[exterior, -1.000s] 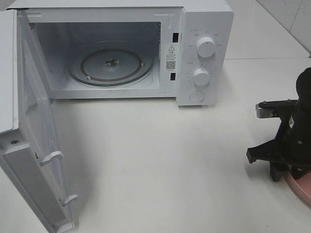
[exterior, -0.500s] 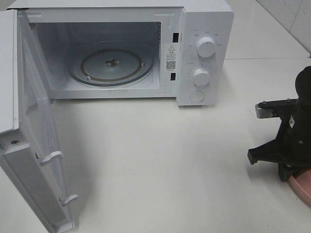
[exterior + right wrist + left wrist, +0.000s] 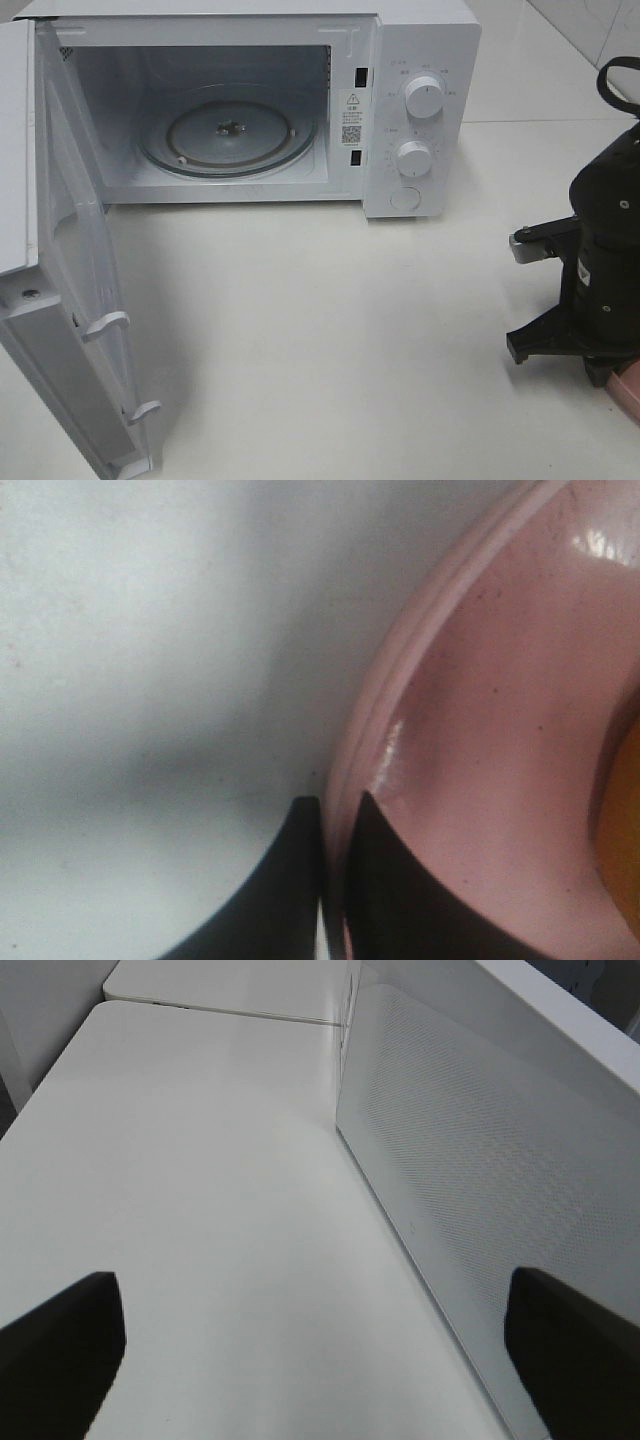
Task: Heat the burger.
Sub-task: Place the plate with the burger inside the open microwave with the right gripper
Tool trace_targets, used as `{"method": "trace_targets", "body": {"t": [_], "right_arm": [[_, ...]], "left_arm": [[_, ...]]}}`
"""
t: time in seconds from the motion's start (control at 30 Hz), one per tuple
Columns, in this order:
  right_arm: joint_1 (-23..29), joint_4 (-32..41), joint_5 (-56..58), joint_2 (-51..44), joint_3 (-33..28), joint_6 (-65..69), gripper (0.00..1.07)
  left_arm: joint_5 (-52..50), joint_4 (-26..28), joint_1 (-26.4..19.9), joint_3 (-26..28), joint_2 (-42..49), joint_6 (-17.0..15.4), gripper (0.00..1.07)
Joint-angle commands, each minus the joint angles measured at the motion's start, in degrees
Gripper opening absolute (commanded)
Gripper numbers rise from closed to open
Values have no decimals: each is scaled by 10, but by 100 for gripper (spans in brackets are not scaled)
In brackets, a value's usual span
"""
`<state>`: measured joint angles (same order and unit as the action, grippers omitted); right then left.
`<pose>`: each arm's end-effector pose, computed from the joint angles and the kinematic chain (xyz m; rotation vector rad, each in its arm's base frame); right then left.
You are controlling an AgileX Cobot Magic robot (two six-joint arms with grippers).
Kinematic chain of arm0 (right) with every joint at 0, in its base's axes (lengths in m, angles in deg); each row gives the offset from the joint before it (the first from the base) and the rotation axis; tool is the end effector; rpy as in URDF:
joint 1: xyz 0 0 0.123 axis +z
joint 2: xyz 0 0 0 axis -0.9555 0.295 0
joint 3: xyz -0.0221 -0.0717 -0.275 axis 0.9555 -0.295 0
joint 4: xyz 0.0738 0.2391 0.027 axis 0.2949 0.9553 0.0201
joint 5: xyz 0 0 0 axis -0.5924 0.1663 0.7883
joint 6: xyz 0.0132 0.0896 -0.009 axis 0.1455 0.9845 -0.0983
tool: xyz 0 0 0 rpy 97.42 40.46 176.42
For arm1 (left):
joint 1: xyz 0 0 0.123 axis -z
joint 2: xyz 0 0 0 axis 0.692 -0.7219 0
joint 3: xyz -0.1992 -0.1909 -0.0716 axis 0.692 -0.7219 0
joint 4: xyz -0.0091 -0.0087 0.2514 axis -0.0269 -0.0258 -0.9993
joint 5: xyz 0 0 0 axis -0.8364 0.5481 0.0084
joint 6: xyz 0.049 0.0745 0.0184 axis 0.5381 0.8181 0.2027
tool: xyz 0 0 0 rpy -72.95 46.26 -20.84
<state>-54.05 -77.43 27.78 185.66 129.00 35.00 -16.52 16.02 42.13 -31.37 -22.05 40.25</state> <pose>0.2535 0.0604 0.1074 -0.1973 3.0617 -0.4164 -0.0058 -0.0043 0.2813 -0.0741 2.0099 -0.0746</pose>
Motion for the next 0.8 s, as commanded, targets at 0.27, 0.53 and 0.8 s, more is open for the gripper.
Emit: {"method": "trace_targets", "body": {"t": [0.27, 0.53, 0.8], "right_arm": [[43, -79, 58, 1, -5, 76, 0], [60, -105, 98, -42, -5, 91, 0], [60, -113, 137, -71, -5, 89, 0]], "left_arm": [[-5, 1, 1, -2, 11, 1, 98], [-5, 1, 1, -2, 11, 1, 98], [-5, 1, 1, -2, 11, 1, 98]]}}
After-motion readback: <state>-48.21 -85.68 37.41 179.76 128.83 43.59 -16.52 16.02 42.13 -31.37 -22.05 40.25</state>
